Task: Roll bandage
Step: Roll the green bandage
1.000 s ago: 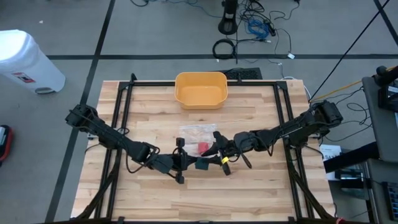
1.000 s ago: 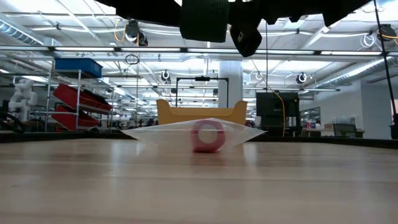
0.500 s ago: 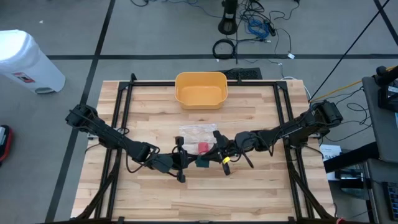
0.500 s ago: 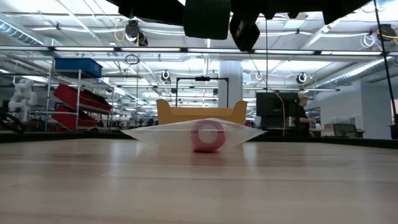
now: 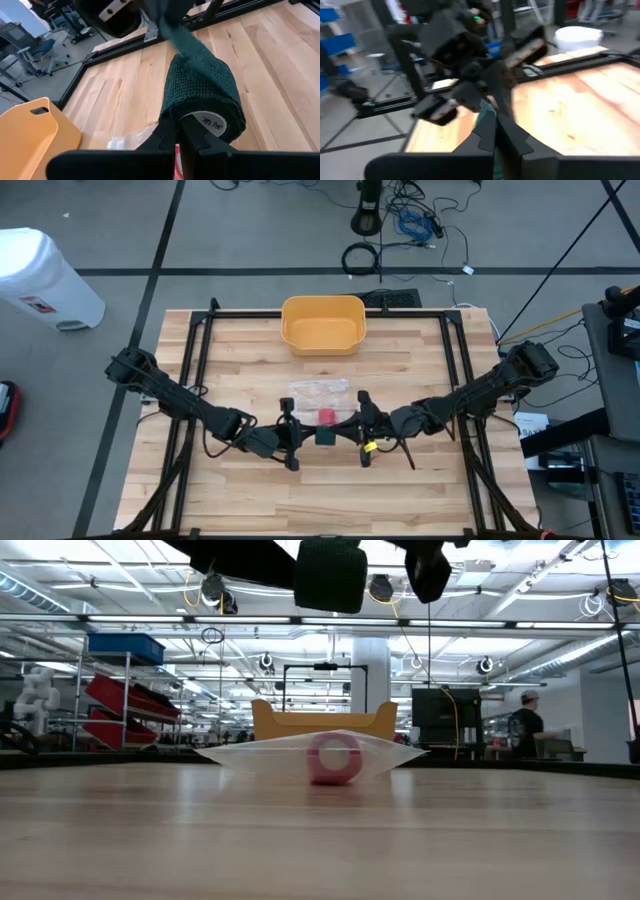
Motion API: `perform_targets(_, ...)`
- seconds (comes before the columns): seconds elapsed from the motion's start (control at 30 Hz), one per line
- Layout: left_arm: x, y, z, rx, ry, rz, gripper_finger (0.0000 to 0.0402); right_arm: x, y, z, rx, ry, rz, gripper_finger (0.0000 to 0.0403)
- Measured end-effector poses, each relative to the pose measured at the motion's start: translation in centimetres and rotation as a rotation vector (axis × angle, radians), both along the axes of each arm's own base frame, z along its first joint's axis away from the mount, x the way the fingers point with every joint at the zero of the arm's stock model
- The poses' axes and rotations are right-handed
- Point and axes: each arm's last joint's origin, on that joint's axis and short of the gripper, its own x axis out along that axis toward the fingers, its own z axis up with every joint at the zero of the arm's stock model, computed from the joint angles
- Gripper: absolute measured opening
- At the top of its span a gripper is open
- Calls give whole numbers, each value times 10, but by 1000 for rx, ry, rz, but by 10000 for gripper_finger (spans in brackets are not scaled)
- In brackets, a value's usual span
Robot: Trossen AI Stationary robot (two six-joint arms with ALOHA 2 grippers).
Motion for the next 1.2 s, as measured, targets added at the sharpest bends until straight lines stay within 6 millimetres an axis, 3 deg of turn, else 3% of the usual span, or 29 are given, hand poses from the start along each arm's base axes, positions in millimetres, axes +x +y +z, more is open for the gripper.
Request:
perform_targets(0.23,0,0,1,-2,-7,1,0,2,-5,-3,-6,17,-56,0)
perform_targets(0.5,1,-1,2,-9,-22,1,0,8,-9,-19,37,91,-78,3)
perform_targets(0.63,1,-1,2,-11,-27,0,0,7,-9,-18,36,88,-81,30)
perform_targets(0.97,1,-1,3,-15,-32,-1,0,-8,-13,6,24,57,-121,152)
perform_targets(1.1,1,-1,3,-15,-33,-1,0,-9,-11,15,33,-10,-81,157)
perform_targets(1.2,1,-1,3,-15,-33,-1,0,-4,-8,5,39,22,-37,140)
